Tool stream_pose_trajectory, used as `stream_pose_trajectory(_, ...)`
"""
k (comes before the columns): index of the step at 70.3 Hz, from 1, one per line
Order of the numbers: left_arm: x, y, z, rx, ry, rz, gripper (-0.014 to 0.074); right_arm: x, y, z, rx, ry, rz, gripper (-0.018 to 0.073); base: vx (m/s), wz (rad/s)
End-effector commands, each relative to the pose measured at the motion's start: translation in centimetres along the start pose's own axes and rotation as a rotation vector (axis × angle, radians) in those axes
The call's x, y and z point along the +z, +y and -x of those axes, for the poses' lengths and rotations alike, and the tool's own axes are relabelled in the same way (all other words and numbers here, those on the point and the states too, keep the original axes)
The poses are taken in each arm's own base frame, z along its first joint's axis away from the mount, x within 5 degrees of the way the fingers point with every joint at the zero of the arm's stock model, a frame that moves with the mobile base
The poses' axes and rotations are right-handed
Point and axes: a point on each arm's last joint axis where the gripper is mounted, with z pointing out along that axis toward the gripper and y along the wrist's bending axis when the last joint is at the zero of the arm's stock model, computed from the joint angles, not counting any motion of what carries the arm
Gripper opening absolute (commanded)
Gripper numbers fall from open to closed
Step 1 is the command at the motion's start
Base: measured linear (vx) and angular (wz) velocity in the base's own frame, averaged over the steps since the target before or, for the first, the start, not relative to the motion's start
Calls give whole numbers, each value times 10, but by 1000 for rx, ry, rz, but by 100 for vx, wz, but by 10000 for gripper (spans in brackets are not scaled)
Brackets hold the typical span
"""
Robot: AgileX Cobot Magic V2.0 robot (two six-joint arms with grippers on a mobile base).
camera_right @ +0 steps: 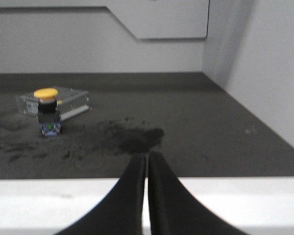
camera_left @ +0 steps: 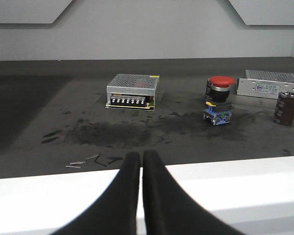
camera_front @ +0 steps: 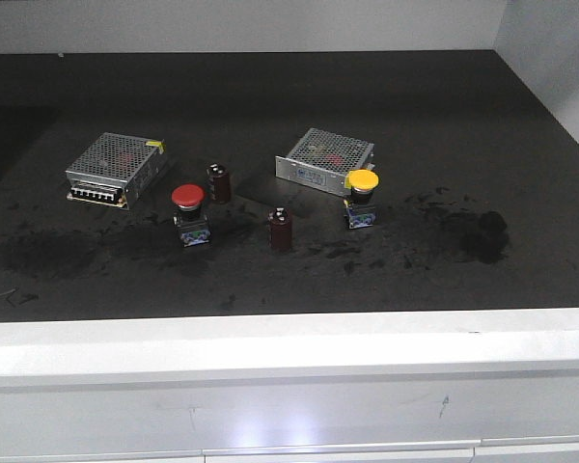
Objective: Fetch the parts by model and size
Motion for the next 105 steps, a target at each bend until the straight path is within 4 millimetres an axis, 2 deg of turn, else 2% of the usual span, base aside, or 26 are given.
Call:
stream_pose_trajectory(1, -2, 0, 10, -5, -123, -8, -7, -2, 1, 15, -42, -189, 1, -10, 0, 0)
stream_pose_trajectory(6, -3, -1, 19, -8, -179, -10, -7, -6, 2, 30, -40, -320, 8, -10, 0, 0)
stream_pose_trajectory(11, -7, -2, 35, -22, -279, -14, -7, -9, 1, 44, -14, -381, 12, -10, 0, 0)
stream_pose_trajectory(19, -17, -3, 70, -33, -439, -21, -7, -14, 0, 70, 47, -401, 18, -10, 0, 0)
stream_pose_trajectory(26, -21, -6, 100, -21, -479, -23, -7, -14, -1, 100, 73, -384, 16, -10, 0, 0)
stream_pose_trajectory(37, -11, -10, 144, -16, -423, -24, -7, 0, -3, 138, 73, -294, 4, -10, 0, 0)
stream_pose_trajectory(47, 14, -12, 165, -14, -222, -22, -7, 20, -5, 159, 76, -157, -10, -10, 0, 0)
stream_pose_trajectory(59, 45, -14, 165, -14, 52, -17, -7, 49, -6, 163, 85, 24, -20, -10, 0, 0)
stream_pose_trajectory(74, 71, -13, 151, -22, 206, -9, -7, 84, -3, 153, 115, 253, -7, -10, 0, 0)
stream_pose_trajectory(87, 83, -13, 144, -23, 254, -5, -7, 110, 4, 144, 91, 443, 77, -10, 0, 0)
stream_pose_trajectory(105, 88, -13, 140, -23, 289, -3, -7, 130, 21, 138, 110, 493, 268, -10, 0, 0)
